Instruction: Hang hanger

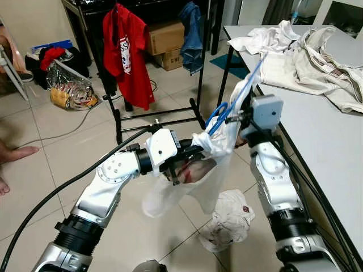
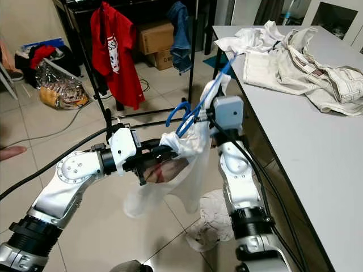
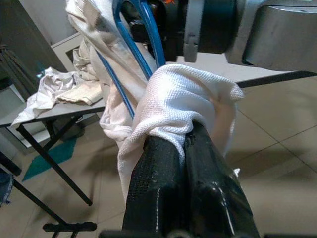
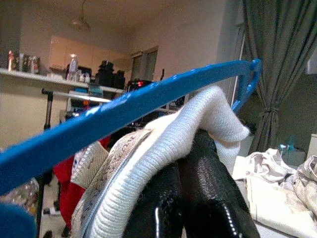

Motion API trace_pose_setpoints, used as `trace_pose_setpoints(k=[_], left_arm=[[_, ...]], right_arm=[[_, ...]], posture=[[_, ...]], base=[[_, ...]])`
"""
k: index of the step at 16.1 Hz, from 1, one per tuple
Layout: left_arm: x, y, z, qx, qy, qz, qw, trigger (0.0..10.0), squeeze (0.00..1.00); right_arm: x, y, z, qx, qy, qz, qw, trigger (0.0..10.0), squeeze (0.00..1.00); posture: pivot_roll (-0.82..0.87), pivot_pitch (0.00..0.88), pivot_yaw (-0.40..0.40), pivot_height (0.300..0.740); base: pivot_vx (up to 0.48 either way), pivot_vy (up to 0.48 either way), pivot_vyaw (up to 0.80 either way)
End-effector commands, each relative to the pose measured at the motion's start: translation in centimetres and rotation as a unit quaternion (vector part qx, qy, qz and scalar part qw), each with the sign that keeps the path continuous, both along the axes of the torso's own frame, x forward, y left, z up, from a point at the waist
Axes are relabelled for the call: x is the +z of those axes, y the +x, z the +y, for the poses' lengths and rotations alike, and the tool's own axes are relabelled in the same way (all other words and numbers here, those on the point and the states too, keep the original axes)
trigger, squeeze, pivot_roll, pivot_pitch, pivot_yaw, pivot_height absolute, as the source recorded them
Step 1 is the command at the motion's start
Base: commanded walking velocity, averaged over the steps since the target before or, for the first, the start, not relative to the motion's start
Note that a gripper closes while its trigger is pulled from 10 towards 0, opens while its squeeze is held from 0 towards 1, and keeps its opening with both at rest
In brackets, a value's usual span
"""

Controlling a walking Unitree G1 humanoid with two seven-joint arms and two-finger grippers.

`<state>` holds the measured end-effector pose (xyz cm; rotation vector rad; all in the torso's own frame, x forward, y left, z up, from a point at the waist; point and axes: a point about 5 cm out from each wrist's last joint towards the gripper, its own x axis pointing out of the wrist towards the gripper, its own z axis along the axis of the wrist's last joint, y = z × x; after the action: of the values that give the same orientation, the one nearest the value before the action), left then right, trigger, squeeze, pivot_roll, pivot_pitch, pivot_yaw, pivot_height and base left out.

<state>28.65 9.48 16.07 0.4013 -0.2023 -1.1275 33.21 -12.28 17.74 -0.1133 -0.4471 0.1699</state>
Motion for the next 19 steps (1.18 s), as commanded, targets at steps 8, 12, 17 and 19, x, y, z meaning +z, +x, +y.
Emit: trace_pose_setpoints(k=[8,12,17,19], left_arm=[[0.0,-0.9,-0.3,-0.042,0.013,-0.014,0.999,10.0,0.0],[0.5,-0.6,0.3,-0.036,0.008,-0.021,0.999,10.0,0.0],[2.7,0.1,0.7,-0.034,-0.025,-0.028,0.999,10.0,0.0],[2.9,0.0,0.7,-0.047,-0.021,-0.028,0.998,10.0,0.0]], right_arm=[[1.6,0.9,-2.9,-0.078,-0.012,-0.038,0.996,10.0,0.0],[1.2,0.1,-4.8,-0.099,-0.025,-0.051,0.993,10.0,0.0],[-1.1,-0.6,-3.9,-0.066,-0.023,-0.006,0.998,10.0,0.0],[-2.3,-1.0,-3.6,-0.056,-0.024,0.015,0.998,10.0,0.0]], posture=[[0.03,0.0,0.034,0.723],[0.03,0.0,0.03,0.723],[0.02,0.0,0.028,0.723],[0.02,0.0,0.029,0.723]], base=[[0.0,0.0,0.0],[0.0,0.0,0.0],[0.0,0.0,0.0],[0.0,0.0,0.0]])
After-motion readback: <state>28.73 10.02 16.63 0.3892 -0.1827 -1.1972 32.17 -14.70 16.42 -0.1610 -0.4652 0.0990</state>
